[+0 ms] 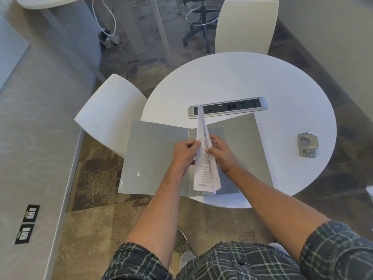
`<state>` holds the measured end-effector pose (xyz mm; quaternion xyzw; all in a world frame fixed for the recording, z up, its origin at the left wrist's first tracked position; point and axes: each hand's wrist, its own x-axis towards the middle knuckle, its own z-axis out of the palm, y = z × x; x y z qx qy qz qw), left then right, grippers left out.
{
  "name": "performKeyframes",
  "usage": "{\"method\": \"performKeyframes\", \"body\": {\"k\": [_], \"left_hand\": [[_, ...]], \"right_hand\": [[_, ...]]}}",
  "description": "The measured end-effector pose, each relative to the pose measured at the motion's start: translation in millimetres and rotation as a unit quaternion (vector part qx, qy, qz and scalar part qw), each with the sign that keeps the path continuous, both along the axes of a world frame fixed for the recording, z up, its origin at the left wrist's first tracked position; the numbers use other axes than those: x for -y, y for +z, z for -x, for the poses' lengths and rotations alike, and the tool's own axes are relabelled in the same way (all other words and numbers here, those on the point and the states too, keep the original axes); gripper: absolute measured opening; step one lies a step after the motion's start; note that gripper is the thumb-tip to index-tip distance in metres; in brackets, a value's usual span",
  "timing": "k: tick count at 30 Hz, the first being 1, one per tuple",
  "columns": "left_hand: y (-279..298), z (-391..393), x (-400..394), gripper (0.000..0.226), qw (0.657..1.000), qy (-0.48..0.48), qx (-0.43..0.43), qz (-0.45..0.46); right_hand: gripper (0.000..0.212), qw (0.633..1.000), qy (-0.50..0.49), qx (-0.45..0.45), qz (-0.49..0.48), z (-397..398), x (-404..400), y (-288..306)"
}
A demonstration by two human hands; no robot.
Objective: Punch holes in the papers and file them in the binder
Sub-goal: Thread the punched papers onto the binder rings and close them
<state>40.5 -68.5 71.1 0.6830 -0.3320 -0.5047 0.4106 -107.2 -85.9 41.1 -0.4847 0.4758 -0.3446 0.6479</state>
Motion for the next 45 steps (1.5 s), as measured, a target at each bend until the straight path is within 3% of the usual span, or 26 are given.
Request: {"method": "performKeyframes", "body": {"k": [2, 4, 7, 13, 21, 25, 28, 30, 33, 39, 45], "left_hand": [[0, -8, 1, 0.026, 0.995, -0.011, 0.094, 0.008], [-1, -22, 0, 0.035, 0.986, -0.01, 0.169, 0.001], [-2, -49, -3, 0.04, 0.965, 0.008, 0.263, -0.023], [-3, -90, -15, 0.04, 0.928, 0.054, 0.364, -0.052], [-33, -118, -23, 0.03, 0.886, 0.061, 0.443, -0.127], [-42, -121, -23, 0.024, 0.886, 0.067, 0.437, -0.14], [-42, -121, -22, 0.018, 0.91, 0.07, 0.39, -0.123], [-41, -122, -23, 0.037, 0.933, 0.066, 0.339, -0.101], [-41, -125, -26, 0.064, 0.953, 0.065, 0.285, -0.08], [-49, -137, -25, 0.033, 0.962, 0.068, 0.254, -0.068], [-53, -144, -30, 0.024, 0.977, 0.105, 0.172, -0.064]], "right_hand": [[0.032, 0.998, -0.044, -0.041, -0.015, 9, 7, 0], [0.02, 0.994, -0.077, -0.058, -0.042, 26, 11, -4], [0.019, 0.989, -0.104, -0.043, -0.095, 56, 13, -13], [0.008, 0.978, -0.166, -0.034, -0.123, 88, 11, -26], [0.008, 0.972, -0.184, -0.058, -0.132, 92, 13, -42], [0.008, 0.972, -0.181, -0.055, -0.136, 91, 15, -44], [0.02, 0.976, -0.153, -0.028, -0.152, 86, 21, -41], [0.03, 0.98, -0.116, -0.005, -0.162, 76, 25, -35], [0.029, 0.983, -0.06, 0.048, -0.164, 47, 29, -22], [0.033, 0.982, 0.037, 0.092, -0.161, -33, 26, -18], [0.029, 0.989, 0.092, -0.015, -0.114, -95, 9, -26]]}}
